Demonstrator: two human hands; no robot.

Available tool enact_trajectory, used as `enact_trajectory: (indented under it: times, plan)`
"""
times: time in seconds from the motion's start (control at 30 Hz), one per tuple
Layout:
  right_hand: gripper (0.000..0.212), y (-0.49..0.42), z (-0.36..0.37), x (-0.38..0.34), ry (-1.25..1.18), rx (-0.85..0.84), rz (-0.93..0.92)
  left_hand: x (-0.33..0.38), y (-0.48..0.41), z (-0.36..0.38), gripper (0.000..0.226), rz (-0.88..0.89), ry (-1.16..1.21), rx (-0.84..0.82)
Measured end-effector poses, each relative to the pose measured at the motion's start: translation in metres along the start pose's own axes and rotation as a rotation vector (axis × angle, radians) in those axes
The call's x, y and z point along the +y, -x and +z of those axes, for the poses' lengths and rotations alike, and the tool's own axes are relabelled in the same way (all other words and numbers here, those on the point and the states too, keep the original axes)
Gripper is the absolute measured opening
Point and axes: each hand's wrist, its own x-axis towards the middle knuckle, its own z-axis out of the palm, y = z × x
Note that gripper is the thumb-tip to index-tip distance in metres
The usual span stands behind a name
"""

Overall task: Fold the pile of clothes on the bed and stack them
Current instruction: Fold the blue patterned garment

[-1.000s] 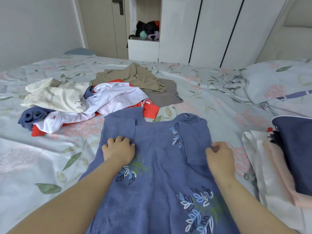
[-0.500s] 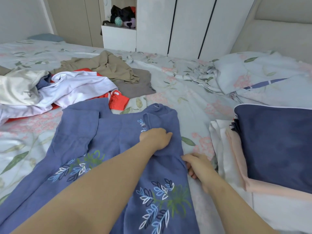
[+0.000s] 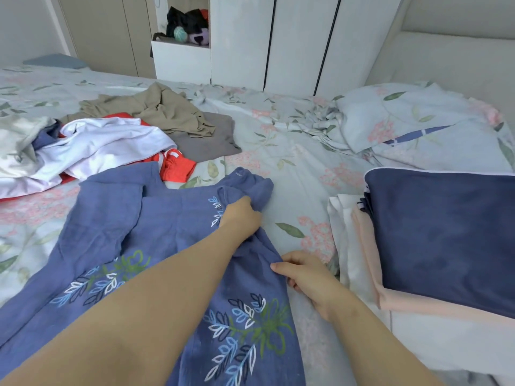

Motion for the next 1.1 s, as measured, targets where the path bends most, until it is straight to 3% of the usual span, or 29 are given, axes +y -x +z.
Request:
enact_trajectory:
  times: [0.03,0.13,0.27,0.37,0.53,0.63,0.73,0.9,0.97,1.1]
  plan:
    - [0.013,0.001,0.005,-0.005,0.002,-0.004,-0.014,-0.004,0.000,-0.006,0.009,-0.052,0.193,0.018]
    - [0.014,0.008,0.033,-0.021,0.020,-0.035,-0.093,-0.029,-0.002,-0.031,0.021,-0.171,0.706,0.023]
    - [0.021,0.019,0.093,-0.049,0.040,-0.137,-0.208,-0.061,0.008,-0.088,0.028,-0.150,0.843,0.158]
    - [0.022,0.023,0.143,-0.063,0.074,-0.223,-0.239,-0.095,0.018,-0.137,0.053,-0.064,0.852,0.263]
    - [0.009,0.032,0.206,-0.063,0.127,-0.376,-0.188,-0.167,0.028,-0.190,0.058,-0.093,0.738,0.372]
    - [0.007,0.036,0.215,-0.054,0.217,-0.383,-0.151,-0.198,0.040,-0.191,0.058,-0.145,0.687,0.201]
    - [0.007,0.042,0.205,-0.050,0.348,-0.302,-0.166,-0.203,0.055,-0.184,0.057,-0.094,0.648,0.143]
    - [0.018,0.068,0.166,-0.046,0.555,-0.291,-0.130,-0.200,0.094,-0.165,0.014,-0.059,0.526,0.015]
    - [0.026,0.081,0.154,-0.043,0.621,-0.339,-0.066,-0.196,0.114,-0.160,0.016,-0.044,0.481,-0.044]
    - [0.021,0.102,0.147,-0.044,0.687,-0.393,-0.025,-0.184,0.156,-0.166,0.015,-0.227,0.387,-0.258]
